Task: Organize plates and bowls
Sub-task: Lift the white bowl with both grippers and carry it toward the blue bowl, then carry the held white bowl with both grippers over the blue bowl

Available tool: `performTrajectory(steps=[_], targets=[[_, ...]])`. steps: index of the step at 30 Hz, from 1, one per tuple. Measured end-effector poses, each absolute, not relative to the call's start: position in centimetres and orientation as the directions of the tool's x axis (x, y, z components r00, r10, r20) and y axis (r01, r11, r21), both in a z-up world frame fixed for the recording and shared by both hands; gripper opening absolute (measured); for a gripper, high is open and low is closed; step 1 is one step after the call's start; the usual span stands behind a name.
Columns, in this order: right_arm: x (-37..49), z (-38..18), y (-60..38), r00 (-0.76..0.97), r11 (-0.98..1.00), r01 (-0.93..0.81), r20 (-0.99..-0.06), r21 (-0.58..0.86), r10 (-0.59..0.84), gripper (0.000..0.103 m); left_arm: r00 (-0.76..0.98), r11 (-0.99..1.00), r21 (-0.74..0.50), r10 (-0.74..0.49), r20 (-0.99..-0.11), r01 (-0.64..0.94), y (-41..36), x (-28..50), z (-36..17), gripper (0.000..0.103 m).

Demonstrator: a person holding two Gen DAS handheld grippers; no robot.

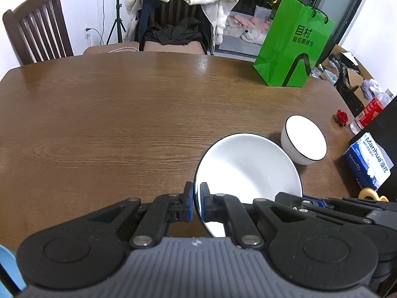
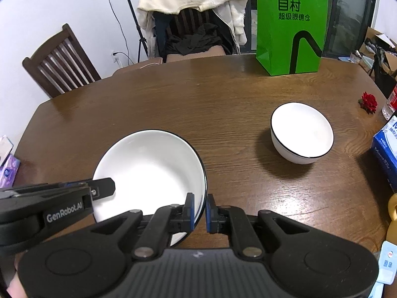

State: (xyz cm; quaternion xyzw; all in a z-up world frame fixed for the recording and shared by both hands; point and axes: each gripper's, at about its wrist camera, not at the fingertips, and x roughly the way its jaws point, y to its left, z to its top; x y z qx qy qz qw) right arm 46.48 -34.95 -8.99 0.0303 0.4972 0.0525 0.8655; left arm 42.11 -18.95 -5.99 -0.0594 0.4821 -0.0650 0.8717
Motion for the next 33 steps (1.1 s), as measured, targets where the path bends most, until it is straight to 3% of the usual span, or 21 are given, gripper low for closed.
performTrajectory(steps=[33], targets=[[38.1, -6.6, -29.8, 0.521, 0.992, -0.091, -0.845, 0.088, 0.123, 0.009, 0.543, 0.984, -0.171, -0.173, -0.822, 0.055, -13.6, 34.3, -3.9, 0.006]])
